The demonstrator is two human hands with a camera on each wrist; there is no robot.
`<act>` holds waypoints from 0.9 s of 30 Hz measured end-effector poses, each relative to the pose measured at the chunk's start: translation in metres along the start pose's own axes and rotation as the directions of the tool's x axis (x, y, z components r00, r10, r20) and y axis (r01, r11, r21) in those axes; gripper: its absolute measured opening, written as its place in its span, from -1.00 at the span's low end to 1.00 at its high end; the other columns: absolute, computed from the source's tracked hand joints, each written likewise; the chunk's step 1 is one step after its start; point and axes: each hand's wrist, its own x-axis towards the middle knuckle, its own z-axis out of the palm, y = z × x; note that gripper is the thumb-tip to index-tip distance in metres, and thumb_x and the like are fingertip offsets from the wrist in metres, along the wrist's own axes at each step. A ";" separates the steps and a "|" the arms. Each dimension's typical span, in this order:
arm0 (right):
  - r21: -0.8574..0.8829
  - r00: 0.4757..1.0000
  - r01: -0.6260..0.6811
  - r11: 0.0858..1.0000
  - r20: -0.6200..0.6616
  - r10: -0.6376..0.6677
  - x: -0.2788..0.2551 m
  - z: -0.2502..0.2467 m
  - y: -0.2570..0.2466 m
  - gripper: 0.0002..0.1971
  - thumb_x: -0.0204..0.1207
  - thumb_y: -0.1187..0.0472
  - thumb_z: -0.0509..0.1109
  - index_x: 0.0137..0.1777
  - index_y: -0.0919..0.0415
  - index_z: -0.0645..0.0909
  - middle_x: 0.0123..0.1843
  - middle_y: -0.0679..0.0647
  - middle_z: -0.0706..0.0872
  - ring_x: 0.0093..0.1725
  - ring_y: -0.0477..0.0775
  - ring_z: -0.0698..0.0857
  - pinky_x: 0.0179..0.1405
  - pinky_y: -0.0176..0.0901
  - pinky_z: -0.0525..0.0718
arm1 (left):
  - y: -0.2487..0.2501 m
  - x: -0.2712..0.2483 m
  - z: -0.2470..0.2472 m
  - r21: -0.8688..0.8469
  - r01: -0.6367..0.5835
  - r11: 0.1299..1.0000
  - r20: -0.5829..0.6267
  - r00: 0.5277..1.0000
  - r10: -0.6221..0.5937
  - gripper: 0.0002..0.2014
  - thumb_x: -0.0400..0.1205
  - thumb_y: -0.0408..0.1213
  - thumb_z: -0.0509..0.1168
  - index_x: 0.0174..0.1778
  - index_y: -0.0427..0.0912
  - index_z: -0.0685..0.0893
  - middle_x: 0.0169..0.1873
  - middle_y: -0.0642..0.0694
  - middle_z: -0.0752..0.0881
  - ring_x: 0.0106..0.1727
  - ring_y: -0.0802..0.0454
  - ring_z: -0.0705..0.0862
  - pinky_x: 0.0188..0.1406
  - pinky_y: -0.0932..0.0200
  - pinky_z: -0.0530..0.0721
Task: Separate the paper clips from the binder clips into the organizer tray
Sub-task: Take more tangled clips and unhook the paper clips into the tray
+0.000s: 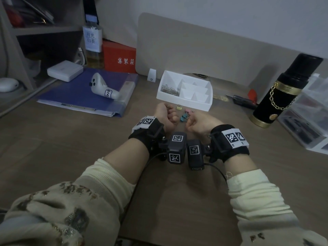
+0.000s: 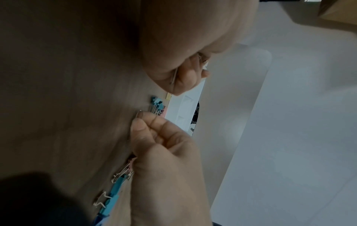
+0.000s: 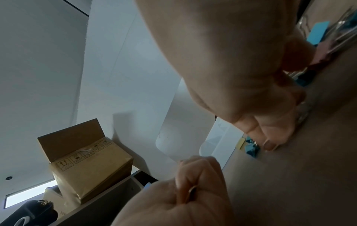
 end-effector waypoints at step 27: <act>0.379 0.874 0.211 0.901 -0.486 0.000 -0.001 -0.019 0.016 -0.80 0.58 0.30 0.31 -0.06 0.02 0.73 0.03 0.03 0.75 -0.07 0.00 0.69 -0.25 -0.31 0.59 | -0.012 -0.004 0.009 0.110 0.151 0.982 0.110 0.980 -0.163 -0.65 0.70 -0.33 -0.08 -0.45 -0.09 0.26 -0.78 0.05 0.29 -0.87 0.19 0.19 -0.94 0.39 0.01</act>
